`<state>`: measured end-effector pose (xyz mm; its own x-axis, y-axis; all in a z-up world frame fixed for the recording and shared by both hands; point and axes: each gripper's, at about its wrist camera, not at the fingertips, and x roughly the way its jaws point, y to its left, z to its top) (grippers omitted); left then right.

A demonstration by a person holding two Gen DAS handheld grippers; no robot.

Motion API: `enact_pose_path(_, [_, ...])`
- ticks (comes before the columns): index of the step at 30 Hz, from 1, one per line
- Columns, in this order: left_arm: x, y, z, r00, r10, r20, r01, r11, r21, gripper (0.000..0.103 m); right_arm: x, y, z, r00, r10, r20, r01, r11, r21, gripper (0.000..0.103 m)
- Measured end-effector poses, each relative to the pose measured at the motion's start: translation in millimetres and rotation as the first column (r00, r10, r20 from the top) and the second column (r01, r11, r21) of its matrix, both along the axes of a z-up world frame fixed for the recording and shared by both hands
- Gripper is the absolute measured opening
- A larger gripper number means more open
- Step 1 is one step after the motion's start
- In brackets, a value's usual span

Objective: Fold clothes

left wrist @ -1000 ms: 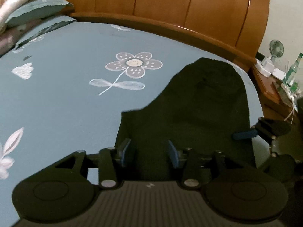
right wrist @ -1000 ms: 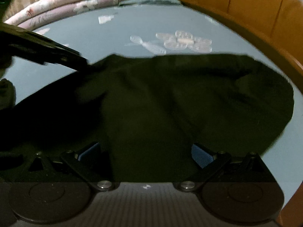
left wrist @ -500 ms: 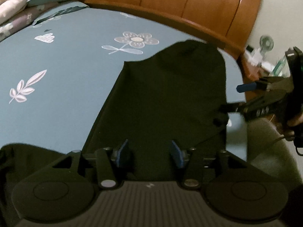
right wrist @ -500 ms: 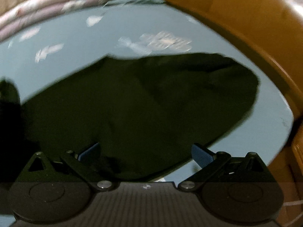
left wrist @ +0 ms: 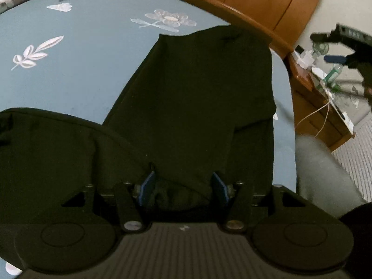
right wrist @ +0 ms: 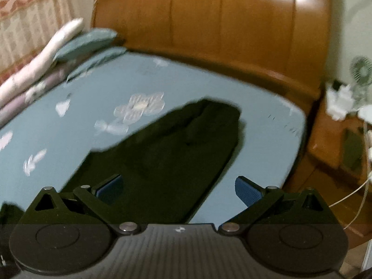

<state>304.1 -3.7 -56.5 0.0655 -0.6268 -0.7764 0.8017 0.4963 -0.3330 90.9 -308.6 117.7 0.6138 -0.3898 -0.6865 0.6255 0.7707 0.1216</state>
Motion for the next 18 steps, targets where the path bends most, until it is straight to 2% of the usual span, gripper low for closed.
enact_pose_path(3, [0.7, -1.1, -1.4, 1.000, 0.011, -0.010, -0.011, 1.000, -0.003, 0.060, 0.5, -2.3, 13.0, 0.999, -0.014, 0.031, 0.015, 1.000, -0.019, 0.103])
enact_pose_path(9, [0.9, -5.2, -2.4, 0.999, 0.020, -0.030, -0.020, 1.000, 0.003, 0.064, 0.0, 1.9, 9.3, 0.999, 0.021, 0.028, -0.021, 0.999, -0.027, 0.103])
enact_pose_path(13, [1.5, -10.8, -2.9, 0.999, 0.029, -0.041, -0.028, 0.999, 0.023, 0.067, -7.2, -3.1, -5.0, 1.000, 0.010, 0.016, -0.010, 0.999, -0.032, 0.103])
enact_pose_path(18, [0.6, -18.6, -3.3, 0.998, 0.042, -0.050, -0.040, 0.998, 0.051, 0.072, -23.1, -13.5, -39.0, 0.999, -0.035, -0.001, 0.035, 0.999, 0.021, 0.103])
